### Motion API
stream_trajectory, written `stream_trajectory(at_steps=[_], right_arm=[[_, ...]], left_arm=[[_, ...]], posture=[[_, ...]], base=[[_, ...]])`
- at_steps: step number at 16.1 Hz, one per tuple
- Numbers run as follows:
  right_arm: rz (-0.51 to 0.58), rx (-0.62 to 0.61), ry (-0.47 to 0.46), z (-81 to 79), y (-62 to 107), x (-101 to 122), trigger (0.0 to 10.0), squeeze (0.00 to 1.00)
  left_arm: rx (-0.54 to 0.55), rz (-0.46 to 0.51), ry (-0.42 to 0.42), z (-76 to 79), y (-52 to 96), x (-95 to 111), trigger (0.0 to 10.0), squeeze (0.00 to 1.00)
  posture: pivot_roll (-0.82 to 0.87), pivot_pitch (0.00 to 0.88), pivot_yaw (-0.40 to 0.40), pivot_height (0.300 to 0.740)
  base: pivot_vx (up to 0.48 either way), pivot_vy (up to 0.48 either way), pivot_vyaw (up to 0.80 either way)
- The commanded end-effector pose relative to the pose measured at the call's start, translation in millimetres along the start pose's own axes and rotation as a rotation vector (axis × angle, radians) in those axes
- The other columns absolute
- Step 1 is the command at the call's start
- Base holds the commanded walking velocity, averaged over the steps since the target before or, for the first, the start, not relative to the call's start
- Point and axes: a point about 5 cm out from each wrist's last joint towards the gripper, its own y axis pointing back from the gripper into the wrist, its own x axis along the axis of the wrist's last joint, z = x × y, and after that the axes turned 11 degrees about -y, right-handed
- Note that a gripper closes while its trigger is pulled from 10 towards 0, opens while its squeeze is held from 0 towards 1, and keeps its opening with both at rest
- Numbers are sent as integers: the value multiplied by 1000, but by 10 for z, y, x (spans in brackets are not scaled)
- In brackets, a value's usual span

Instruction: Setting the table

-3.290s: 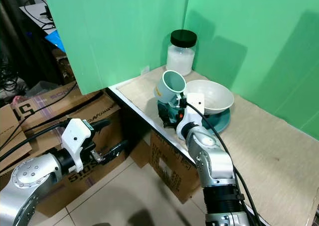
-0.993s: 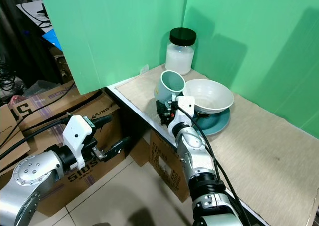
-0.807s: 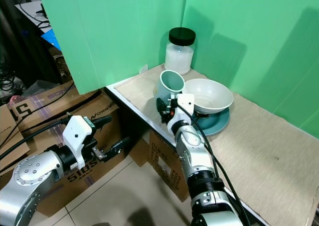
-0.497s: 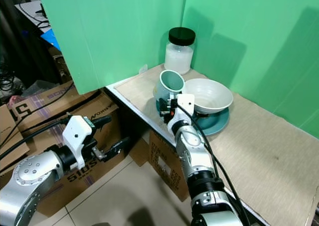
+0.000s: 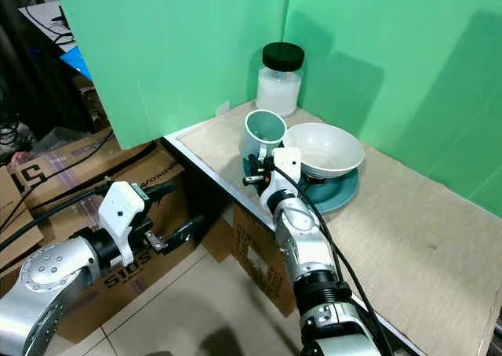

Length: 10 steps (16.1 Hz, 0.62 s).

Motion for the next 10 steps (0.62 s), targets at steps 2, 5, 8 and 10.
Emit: stream_trajectory(at_steps=[2,5,8,10], right_arm=[[27,66,46,-67,9,76,0,0],[58,189,96,-225,50,160,0,0],[194,247,141,-310,169,522,0,0],[291,237,149,-299,282,796,3529,0]], left_arm=[[-2,-8,-19,-19,-7,1,10000,0],[3,-8,-23,-35,-1,8,10000,0],[19,6,-35,-59,9,48,10000,0],[41,26,-38,-73,13,97,10000,0]], posture=[[142,6,-29,740],[144,3,-30,740],[140,0,-32,740],[135,0,-33,740]], base=[[0,0,0],[0,0,0],[0,0,0],[0,0,0]])
